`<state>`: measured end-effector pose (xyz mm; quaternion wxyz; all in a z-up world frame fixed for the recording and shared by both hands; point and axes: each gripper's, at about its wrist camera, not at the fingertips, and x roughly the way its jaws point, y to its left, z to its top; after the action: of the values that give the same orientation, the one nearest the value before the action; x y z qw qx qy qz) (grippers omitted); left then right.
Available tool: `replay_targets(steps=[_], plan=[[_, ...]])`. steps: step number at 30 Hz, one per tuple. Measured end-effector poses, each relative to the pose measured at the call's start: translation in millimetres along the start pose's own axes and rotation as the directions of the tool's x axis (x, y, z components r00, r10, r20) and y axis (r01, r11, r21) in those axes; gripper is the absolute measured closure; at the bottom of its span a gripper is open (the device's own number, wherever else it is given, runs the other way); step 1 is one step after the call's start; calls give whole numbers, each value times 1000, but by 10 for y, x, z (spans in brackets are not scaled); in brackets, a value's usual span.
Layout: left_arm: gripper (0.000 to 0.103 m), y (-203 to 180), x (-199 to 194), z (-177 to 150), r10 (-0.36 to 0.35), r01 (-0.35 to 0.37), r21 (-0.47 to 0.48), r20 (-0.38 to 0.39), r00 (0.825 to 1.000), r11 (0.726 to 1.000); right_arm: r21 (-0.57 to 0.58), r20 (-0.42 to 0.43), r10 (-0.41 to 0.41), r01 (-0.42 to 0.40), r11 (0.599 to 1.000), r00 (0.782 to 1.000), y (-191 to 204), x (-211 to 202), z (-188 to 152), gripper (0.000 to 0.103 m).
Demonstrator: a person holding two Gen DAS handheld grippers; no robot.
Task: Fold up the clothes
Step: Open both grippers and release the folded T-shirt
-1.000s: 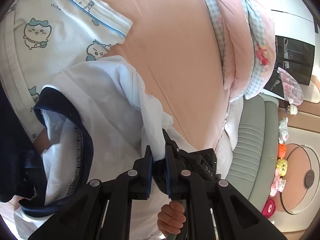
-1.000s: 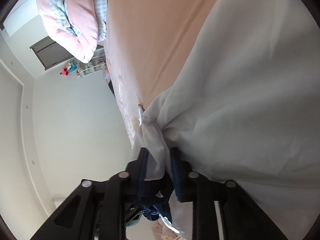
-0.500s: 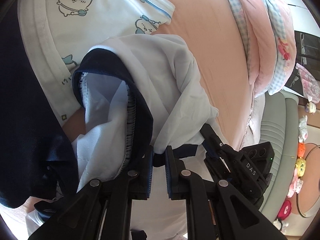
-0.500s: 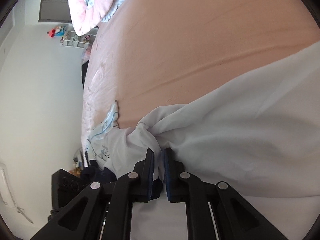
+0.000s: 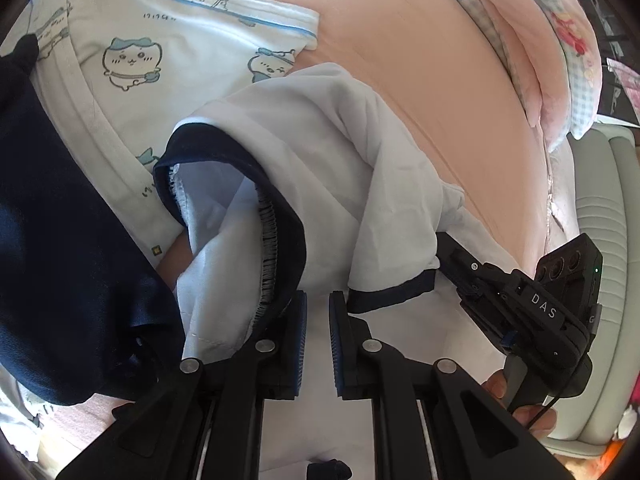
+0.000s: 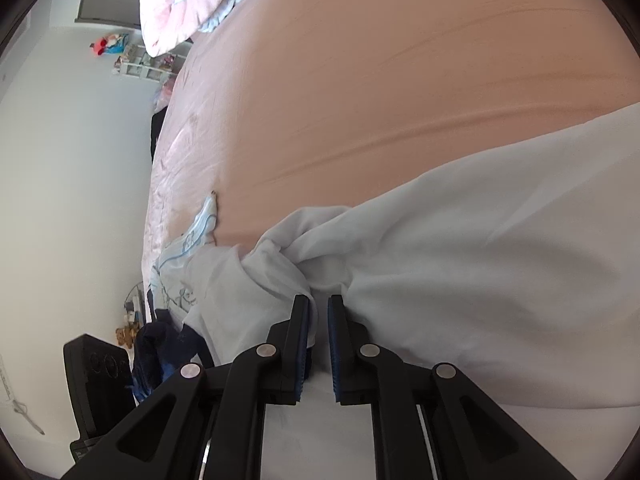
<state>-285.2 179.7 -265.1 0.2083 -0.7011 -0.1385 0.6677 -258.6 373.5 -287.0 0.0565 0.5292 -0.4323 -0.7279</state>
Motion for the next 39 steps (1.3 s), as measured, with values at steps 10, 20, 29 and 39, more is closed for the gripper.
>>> replay_targets(steps=[10,20,29,39], plan=[[38,-208,-409,18,-122,121,10,51,991,993,33,5,79,-79,996,997,66,-231,-250,28],[38,-317,-733,-255,-214,211,38,71,974,977,4,77,56,-57,998,995,265,-769,-647,28],[38,-384,-955,-629,-232,222,127,70,970,967,-81,140,-8,19,996,990,613,-1224,-989,28],[37,-484,-1118,-1134,-229,212,228,51,972,950,-135,210,-38,67,989,977,921,-1557,-1457,28]])
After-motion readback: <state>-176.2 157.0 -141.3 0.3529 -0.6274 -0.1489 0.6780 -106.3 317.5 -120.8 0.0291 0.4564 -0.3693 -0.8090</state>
